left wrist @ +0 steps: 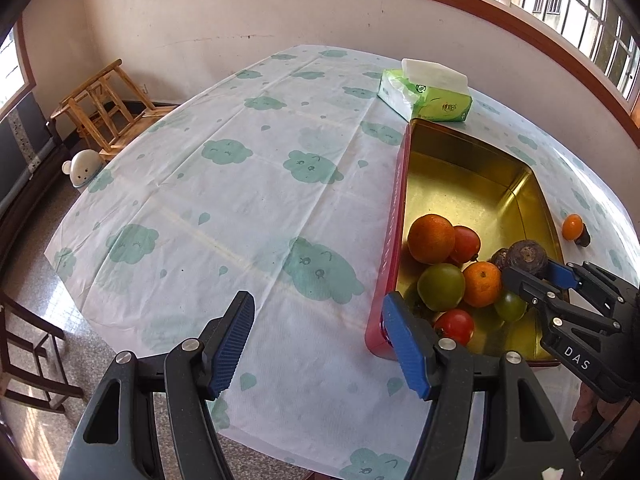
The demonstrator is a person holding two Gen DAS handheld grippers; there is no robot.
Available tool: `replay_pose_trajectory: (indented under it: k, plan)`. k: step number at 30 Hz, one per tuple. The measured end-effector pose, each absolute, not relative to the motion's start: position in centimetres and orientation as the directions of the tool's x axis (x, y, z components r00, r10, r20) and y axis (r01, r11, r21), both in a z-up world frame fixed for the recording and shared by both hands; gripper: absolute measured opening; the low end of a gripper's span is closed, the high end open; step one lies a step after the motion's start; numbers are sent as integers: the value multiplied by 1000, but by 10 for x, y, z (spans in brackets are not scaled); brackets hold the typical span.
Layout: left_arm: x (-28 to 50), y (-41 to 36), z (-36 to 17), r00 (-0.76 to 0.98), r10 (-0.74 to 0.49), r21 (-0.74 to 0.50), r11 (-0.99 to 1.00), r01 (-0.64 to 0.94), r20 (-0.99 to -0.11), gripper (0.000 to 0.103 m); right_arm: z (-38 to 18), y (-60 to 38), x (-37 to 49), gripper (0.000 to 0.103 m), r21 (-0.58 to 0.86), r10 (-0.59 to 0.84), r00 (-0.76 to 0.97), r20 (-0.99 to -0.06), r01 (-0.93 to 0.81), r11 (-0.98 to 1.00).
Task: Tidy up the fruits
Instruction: 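Carry the dark brown fruit into the tin and open the right tool, then move the right tool to the last dark brown fruit and grasp it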
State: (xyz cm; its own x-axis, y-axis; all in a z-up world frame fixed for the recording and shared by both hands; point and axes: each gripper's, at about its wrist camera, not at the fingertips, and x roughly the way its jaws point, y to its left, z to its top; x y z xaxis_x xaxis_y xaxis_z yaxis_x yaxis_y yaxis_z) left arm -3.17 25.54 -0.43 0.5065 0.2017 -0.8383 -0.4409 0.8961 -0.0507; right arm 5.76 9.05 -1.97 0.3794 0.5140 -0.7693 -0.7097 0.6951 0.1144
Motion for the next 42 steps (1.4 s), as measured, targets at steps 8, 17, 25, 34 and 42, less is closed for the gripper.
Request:
replay_pose_trajectory:
  k: [8,17,25,34,42]
  plan:
    - [-32,255,-4,506,202,-51,896,-442,-839,63,-17,87,56,40,116,519,386,-762,-707,698]
    - [-28,247,5,526,196,-58,902,-427,-828,63,-3,68,50,44,138,546,415,-728,-691,710]
    - [-18,224,12,549,168,-64,923,-379,-819,63,4,12,65,46,114,491,503,-711,-607,787]
    - [9,178,8,556,94,-72,960,-269,-826,63,-14,-75,108,46,99,349,565,-748,-425,900]
    - [34,142,10,557,39,-80,979,-188,-829,63,-25,-103,148,46,100,301,578,-758,-354,930]
